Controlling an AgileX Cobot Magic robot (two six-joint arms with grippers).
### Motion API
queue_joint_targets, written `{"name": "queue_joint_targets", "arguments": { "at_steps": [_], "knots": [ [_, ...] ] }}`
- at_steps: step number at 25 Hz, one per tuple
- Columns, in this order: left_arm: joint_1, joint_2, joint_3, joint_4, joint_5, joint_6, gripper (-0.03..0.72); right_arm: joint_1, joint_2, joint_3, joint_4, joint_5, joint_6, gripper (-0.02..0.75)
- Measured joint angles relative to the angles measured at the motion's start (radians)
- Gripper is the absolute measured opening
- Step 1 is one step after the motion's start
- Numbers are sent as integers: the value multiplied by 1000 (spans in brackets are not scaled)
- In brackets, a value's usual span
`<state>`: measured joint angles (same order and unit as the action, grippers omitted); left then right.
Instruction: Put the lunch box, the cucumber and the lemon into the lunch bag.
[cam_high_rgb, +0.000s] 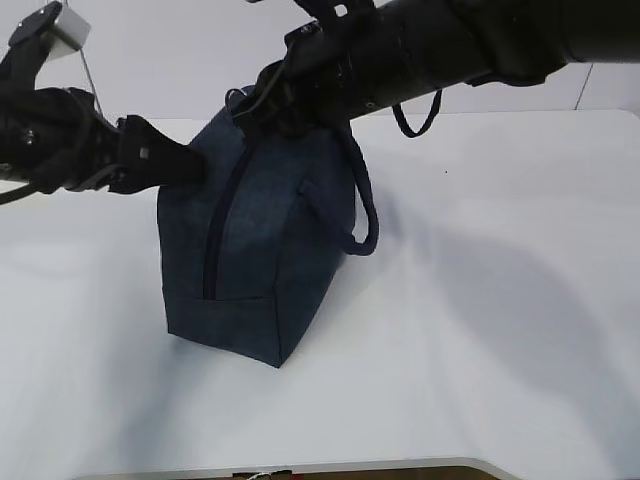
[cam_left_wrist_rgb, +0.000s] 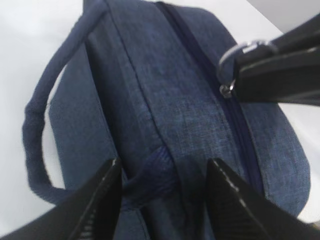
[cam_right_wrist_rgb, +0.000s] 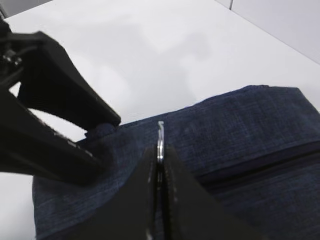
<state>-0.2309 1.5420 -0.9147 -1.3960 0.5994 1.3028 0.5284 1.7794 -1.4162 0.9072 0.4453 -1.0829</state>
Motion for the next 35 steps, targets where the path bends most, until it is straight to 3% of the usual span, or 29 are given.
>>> {"name": "queue_joint_targets", "arguments": {
  "at_steps": [5,10,12,23,35],
  "knots": [
    [0,19,0,-5,30,-2,343,0,0,0,0,0,0,5],
    [0,22,0,-3,40,-4,74,-1,0,0,-1,0,0,5],
    [0,22,0,1,44,-4,28,-1,0,0,-2,-6,0,5],
    [0,22,-5,55,89,-4,17,-5,21,0,-23,-118,-2,5],
    [0,22,-7,95,130,-6,17,-73,77,-87,-21,-163,-2,5]
  ]
}}
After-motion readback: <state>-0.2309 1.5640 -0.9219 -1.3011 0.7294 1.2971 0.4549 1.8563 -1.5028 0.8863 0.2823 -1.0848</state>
